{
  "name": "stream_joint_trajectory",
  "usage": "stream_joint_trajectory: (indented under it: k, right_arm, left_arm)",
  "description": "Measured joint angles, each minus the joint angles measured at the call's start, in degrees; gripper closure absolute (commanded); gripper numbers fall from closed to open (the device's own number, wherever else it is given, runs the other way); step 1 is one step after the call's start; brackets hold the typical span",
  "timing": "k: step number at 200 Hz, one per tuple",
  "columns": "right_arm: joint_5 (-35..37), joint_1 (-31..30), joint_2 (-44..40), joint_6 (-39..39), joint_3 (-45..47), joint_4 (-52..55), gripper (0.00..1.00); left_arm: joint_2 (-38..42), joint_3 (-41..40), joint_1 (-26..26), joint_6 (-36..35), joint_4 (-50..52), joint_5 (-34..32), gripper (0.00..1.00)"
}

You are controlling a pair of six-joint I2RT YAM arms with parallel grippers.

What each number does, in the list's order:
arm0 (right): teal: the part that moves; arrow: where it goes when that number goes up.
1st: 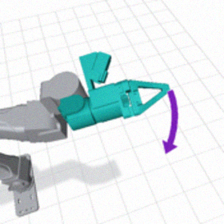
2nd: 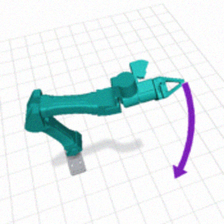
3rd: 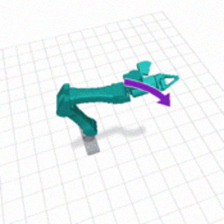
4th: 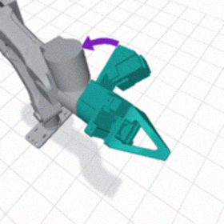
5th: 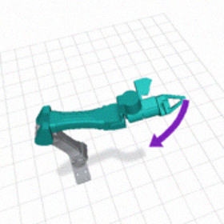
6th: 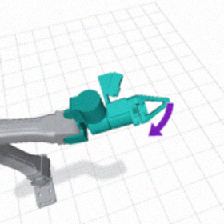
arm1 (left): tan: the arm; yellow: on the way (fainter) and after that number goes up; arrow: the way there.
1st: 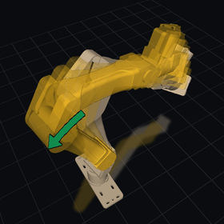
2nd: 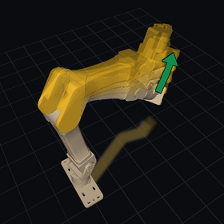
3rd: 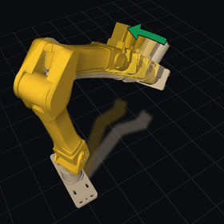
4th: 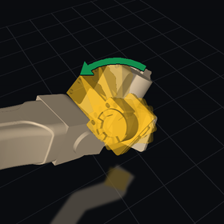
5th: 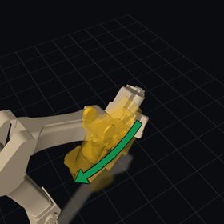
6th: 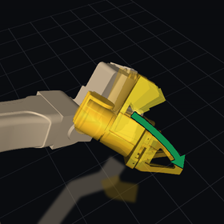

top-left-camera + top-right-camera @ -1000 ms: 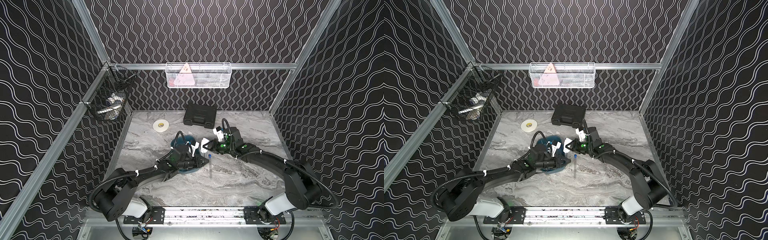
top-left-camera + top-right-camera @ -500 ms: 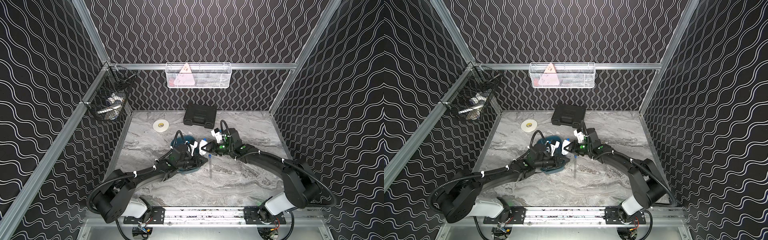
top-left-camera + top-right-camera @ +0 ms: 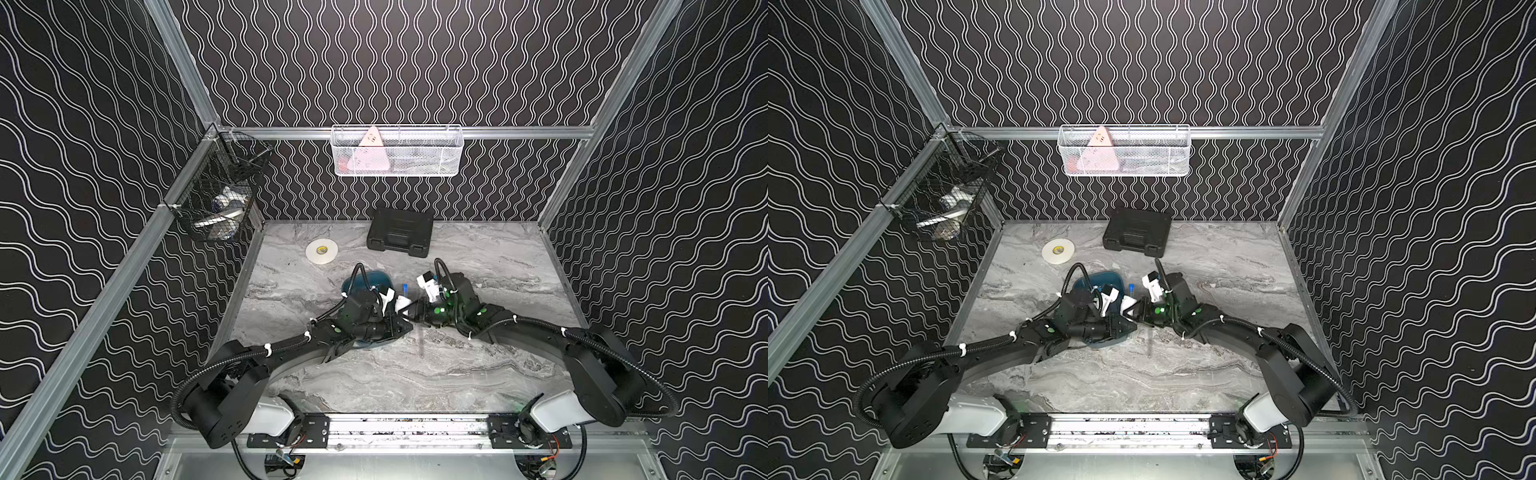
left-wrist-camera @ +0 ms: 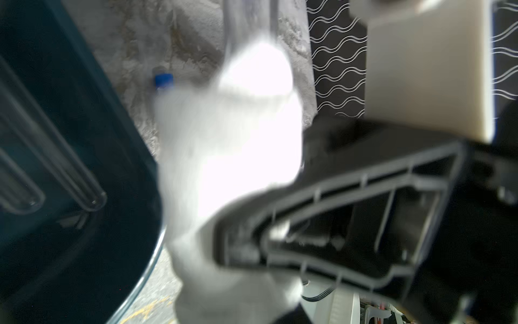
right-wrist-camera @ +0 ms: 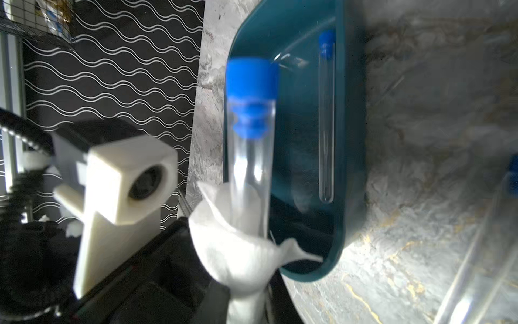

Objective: Wipe the exteriors of test tubes
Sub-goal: Wipe the dirt from the test tube.

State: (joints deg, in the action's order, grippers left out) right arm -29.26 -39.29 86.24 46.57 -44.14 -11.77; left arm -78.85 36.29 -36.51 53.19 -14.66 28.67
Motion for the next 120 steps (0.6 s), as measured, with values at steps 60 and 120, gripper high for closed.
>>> stream_joint_trajectory:
  k: [60,120]
  right_arm:
    - [-4.87,5.62,4.00,-3.45,-8.37,4.98,0.83]
    - [-9.40,8.85,7.48,-4.94,-12.59,4.66,0.83]
  left_arm:
    - [-0.20,0.00,0.31,-0.66,-4.35,-2.23,0.87]
    - [0.11,0.00,0.37,-0.31,-5.33,-2.23,0.87]
